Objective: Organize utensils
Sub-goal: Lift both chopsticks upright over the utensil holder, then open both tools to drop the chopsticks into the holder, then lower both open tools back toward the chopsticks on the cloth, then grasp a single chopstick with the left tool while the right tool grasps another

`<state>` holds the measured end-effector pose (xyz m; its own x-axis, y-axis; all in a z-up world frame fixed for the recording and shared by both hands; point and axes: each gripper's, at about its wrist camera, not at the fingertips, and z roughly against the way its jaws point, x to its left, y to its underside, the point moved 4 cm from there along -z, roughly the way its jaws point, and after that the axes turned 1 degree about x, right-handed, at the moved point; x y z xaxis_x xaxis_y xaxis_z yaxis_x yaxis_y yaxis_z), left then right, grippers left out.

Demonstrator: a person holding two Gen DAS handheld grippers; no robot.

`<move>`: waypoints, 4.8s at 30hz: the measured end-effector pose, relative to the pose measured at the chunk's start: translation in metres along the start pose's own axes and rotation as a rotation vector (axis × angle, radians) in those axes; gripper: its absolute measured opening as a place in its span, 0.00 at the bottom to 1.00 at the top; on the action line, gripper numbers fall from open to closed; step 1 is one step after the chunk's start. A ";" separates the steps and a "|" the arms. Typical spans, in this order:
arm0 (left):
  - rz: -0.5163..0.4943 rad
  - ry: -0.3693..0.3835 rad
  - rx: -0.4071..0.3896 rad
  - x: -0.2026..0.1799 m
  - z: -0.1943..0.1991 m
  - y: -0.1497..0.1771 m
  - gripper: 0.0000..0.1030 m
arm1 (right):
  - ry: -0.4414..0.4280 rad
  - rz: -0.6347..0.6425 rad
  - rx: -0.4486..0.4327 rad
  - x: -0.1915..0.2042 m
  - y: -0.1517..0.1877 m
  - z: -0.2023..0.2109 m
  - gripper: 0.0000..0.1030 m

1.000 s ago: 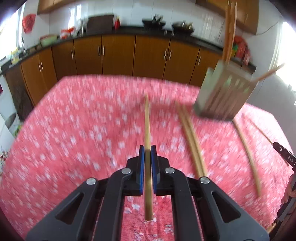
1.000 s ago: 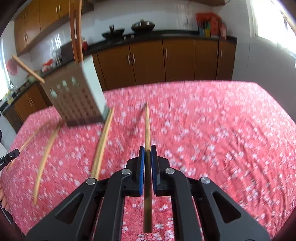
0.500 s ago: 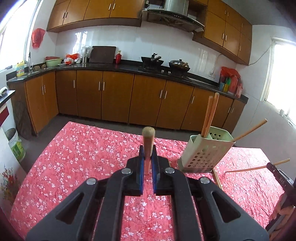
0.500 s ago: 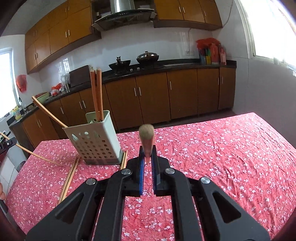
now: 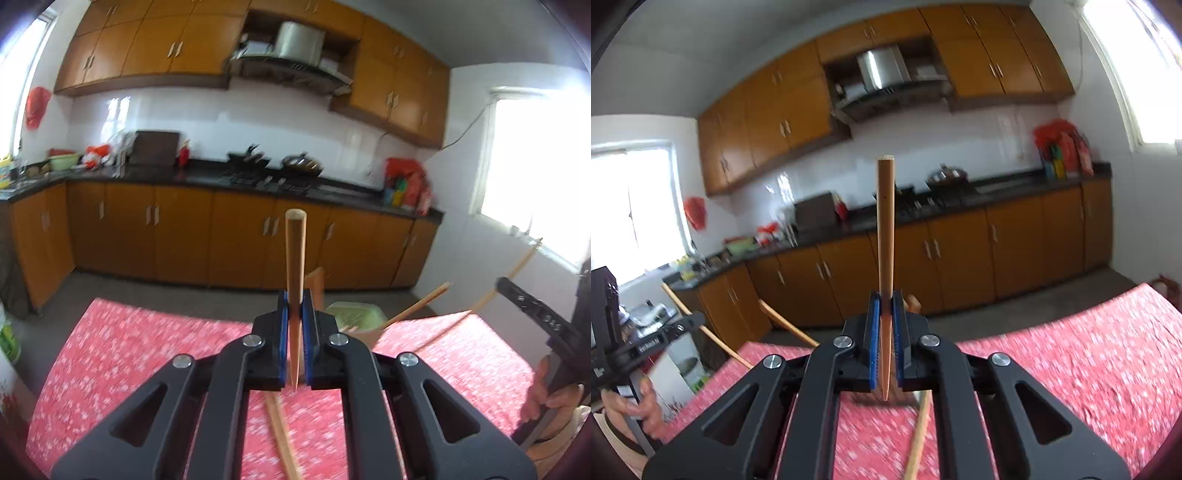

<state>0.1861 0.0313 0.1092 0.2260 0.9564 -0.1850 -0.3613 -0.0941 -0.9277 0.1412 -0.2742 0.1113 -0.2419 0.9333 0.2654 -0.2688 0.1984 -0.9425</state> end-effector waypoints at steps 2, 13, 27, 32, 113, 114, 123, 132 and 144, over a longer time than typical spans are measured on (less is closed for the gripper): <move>-0.002 0.025 -0.054 -0.017 0.004 -0.014 0.08 | -0.002 0.014 -0.044 0.007 -0.010 0.000 0.07; 0.049 -0.020 -0.235 -0.045 -0.043 -0.053 0.08 | 0.060 0.036 -0.058 0.011 -0.013 -0.060 0.07; 0.087 -0.059 -0.129 -0.026 -0.096 -0.027 0.25 | 0.098 0.038 0.015 0.007 0.004 -0.072 0.45; 0.098 -0.089 -0.137 -0.009 -0.068 -0.028 0.26 | 0.124 0.023 -0.024 -0.002 -0.007 -0.044 0.45; 0.040 -0.284 0.525 0.079 -0.114 0.213 0.19 | 0.360 0.040 0.631 -0.096 0.212 -0.087 0.09; 0.054 -0.279 0.522 0.081 -0.113 0.214 0.19 | 0.361 0.041 0.631 -0.097 0.212 -0.087 0.09; 0.084 -0.263 0.514 0.087 -0.105 0.213 0.19 | 0.366 0.044 0.631 -0.093 0.212 -0.088 0.09; 0.090 -0.259 0.513 0.087 -0.105 0.213 0.19 | 0.365 0.044 0.631 -0.095 0.212 -0.087 0.09; 0.091 -0.261 0.513 0.087 -0.105 0.213 0.19 | 0.364 0.044 0.631 -0.095 0.212 -0.088 0.09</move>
<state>0.2242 0.0652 -0.1383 -0.0335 0.9933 -0.1104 -0.7754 -0.0956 -0.6242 0.1889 -0.2948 -0.1313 0.0312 0.9986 0.0424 -0.7788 0.0508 -0.6252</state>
